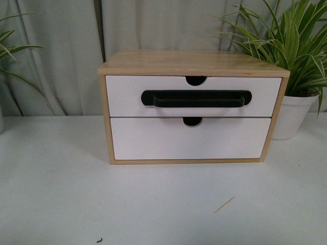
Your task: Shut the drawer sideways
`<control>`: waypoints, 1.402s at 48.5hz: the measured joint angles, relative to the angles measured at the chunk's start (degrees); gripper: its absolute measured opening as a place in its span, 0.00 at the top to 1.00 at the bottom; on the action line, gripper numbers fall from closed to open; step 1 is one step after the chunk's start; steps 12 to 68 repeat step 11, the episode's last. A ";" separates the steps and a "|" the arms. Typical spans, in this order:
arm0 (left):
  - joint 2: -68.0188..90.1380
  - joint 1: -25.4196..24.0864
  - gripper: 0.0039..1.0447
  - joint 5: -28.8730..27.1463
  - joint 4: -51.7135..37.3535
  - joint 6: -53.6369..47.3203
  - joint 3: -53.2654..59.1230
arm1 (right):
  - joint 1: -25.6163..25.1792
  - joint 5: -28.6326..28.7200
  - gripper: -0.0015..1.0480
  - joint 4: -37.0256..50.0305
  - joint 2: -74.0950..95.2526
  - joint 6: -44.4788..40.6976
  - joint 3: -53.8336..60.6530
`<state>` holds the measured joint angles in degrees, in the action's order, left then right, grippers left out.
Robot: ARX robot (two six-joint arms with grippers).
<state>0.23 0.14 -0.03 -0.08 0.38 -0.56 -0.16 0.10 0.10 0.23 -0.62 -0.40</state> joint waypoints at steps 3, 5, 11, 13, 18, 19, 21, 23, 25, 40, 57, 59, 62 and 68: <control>0.00 0.00 0.05 0.00 0.00 -0.02 0.00 | 0.00 0.00 0.09 0.00 0.00 0.00 0.00; 0.02 0.00 0.05 0.00 0.00 -0.02 0.00 | 0.00 0.00 0.09 0.00 0.00 0.00 0.00; 0.00 0.00 0.05 0.00 0.00 0.00 0.00 | 0.00 0.00 0.09 0.00 0.00 0.00 0.00; 0.00 0.00 0.05 0.00 0.00 0.00 0.00 | 0.00 0.00 0.09 0.00 0.00 0.00 0.00; 0.00 0.00 0.05 0.00 0.00 0.00 0.00 | 0.00 0.00 0.09 0.00 0.00 0.00 0.00; 0.00 0.00 0.05 0.00 0.00 0.00 0.00 | 0.00 0.00 0.09 0.00 0.00 0.00 0.00; 0.00 0.00 0.05 0.00 0.00 0.00 0.00 | 0.00 0.00 0.09 0.00 0.00 0.00 0.00; 0.00 0.00 0.05 0.00 0.00 0.00 0.00 | 0.00 0.00 0.09 0.00 0.00 0.00 0.00; 0.00 0.00 0.05 0.00 0.00 0.00 0.00 | 0.00 0.00 0.09 0.00 0.00 0.00 0.00; 0.00 0.00 0.05 0.00 0.00 0.00 0.00 | 0.00 0.00 0.09 0.00 0.00 0.00 0.00; 0.00 0.00 0.05 0.00 0.00 0.00 0.00 | 0.00 0.00 0.09 0.00 0.00 0.00 0.00; 0.00 0.00 0.05 0.00 0.00 0.00 0.00 | 0.00 0.00 0.09 0.00 0.00 0.00 0.00; 0.00 0.00 0.05 0.00 0.00 0.00 0.00 | 0.00 0.00 0.09 0.00 0.00 0.00 0.00; 0.00 0.00 0.05 0.00 0.00 0.00 0.00 | 0.00 0.00 0.09 0.00 0.00 0.00 0.00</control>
